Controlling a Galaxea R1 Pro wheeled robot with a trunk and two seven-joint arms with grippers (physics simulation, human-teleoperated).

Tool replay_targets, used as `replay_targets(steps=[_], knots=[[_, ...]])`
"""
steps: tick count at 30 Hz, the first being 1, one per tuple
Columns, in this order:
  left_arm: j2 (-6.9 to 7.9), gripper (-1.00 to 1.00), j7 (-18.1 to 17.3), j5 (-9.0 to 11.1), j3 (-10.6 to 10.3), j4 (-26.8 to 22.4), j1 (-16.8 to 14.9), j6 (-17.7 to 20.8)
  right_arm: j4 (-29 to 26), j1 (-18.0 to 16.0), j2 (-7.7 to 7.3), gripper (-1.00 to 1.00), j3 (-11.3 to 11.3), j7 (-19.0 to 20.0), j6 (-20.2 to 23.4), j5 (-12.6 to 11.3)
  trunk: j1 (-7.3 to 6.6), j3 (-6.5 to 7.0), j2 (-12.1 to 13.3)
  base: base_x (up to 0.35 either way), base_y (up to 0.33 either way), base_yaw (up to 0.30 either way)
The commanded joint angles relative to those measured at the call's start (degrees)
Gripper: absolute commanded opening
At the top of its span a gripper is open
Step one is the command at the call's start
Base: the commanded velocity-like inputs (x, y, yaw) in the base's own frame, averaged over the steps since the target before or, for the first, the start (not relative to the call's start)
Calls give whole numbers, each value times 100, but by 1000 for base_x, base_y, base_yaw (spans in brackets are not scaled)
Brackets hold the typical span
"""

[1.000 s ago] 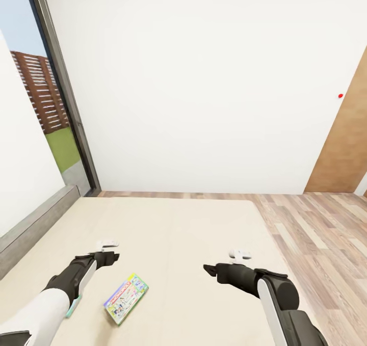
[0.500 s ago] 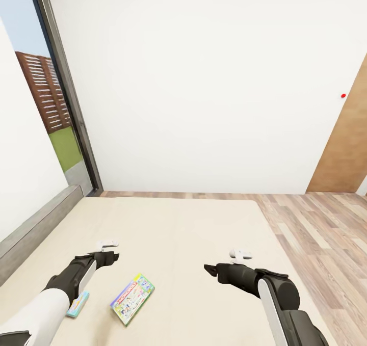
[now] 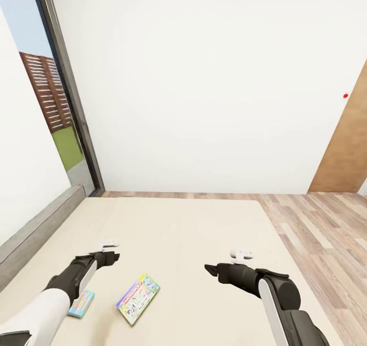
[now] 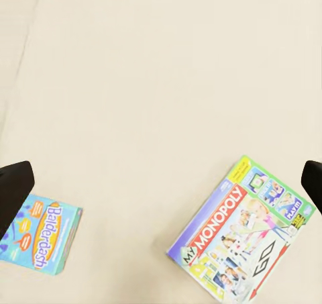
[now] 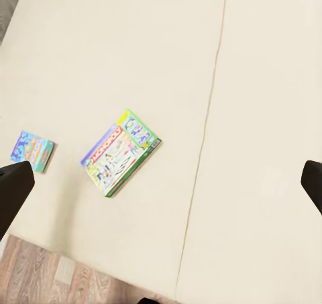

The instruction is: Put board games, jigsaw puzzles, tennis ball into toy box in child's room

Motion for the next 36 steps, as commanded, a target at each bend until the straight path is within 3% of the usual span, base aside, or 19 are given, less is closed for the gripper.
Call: replay_targets(steps=[1,9,15,23,28,36], knots=[[-7,100,-35,-1,38,-7,-3,46,-4,-5,4,100,-8,-11,29,-38,3,-12,-11,0,10,0],[-47,100,-36,28,94,175,-32,496,-11,-5,1,100,-14,-12,29,-32,3,-12,-11,0,3,0],[-237,100,-5,22,100,204,-127,852,-11,-5,-1,100,-14,-12,41,-31,3,-12,-11,0,0,0],[-277,100,15,19,100,208,-165,971,-7,-66,55,100,-5,-20,253,-32,3,-12,-11,0,0,0],[-290,100,20,35,106,208,-169,982,-4,-336,4,100,-16,-23,321,-31,3,-12,-11,0,0,0],[-312,100,25,49,109,208,-177,1018,36,-565,-14,100,-220,-22,321,-32,3,-12,-11,0,0,0]])
